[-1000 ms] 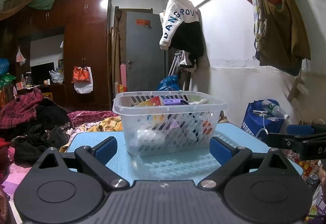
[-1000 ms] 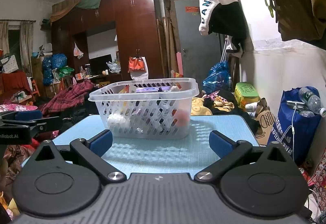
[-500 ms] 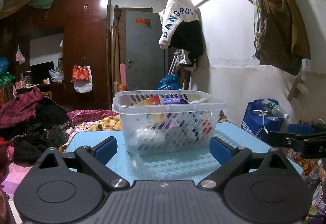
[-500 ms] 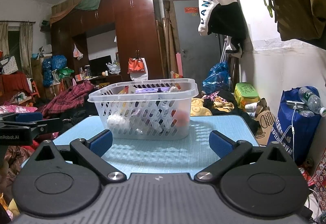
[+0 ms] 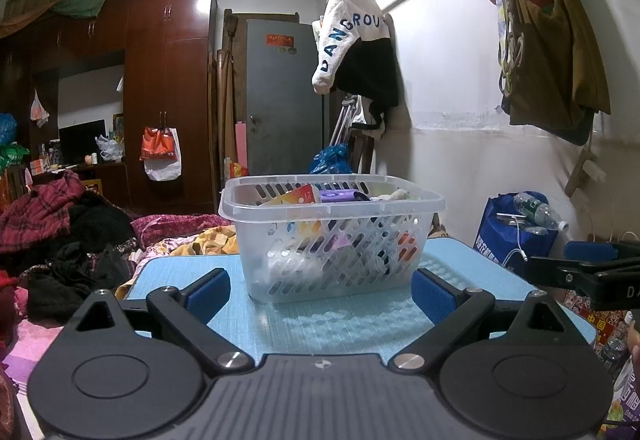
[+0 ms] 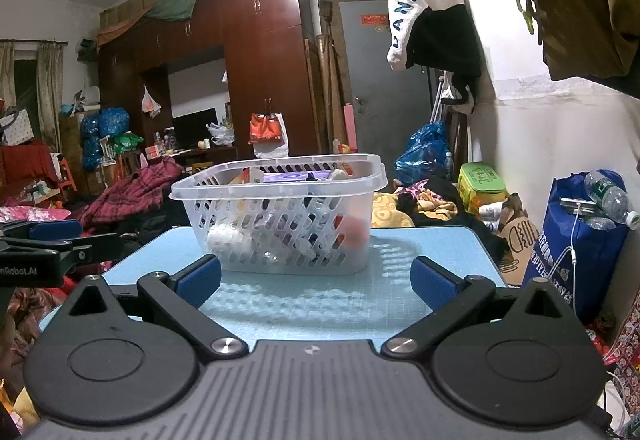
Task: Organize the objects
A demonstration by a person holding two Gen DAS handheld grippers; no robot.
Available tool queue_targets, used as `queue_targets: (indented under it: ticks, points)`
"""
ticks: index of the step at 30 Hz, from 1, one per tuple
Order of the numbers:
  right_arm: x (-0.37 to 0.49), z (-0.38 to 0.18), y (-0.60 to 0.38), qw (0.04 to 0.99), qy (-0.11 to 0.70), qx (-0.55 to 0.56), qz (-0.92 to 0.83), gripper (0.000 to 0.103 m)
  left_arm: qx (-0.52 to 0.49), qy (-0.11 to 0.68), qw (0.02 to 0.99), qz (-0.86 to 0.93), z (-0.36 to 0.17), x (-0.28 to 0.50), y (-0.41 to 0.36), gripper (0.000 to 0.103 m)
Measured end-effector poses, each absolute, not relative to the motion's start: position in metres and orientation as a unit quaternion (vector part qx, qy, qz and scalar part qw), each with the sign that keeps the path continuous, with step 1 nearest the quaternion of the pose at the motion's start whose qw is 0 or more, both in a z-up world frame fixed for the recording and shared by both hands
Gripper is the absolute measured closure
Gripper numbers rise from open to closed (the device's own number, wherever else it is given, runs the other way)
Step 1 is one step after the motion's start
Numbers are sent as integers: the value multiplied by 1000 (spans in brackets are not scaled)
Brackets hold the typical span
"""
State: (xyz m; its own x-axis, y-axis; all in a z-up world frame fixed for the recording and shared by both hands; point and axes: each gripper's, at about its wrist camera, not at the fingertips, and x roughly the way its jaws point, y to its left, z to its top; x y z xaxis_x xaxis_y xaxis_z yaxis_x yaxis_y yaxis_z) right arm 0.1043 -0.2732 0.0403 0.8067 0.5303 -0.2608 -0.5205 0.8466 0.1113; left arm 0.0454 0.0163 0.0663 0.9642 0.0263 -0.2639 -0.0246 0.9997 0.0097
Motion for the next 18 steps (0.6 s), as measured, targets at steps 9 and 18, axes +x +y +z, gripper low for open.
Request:
queue_targets:
  ticks: [9,18]
  points:
    - [106,39,-275,952,141,16,272,0,4,136,991,13,64,46,17,5]
    - [105,39,-275,952,141,16,271,0,4,137,991,12,63,47,18,5]
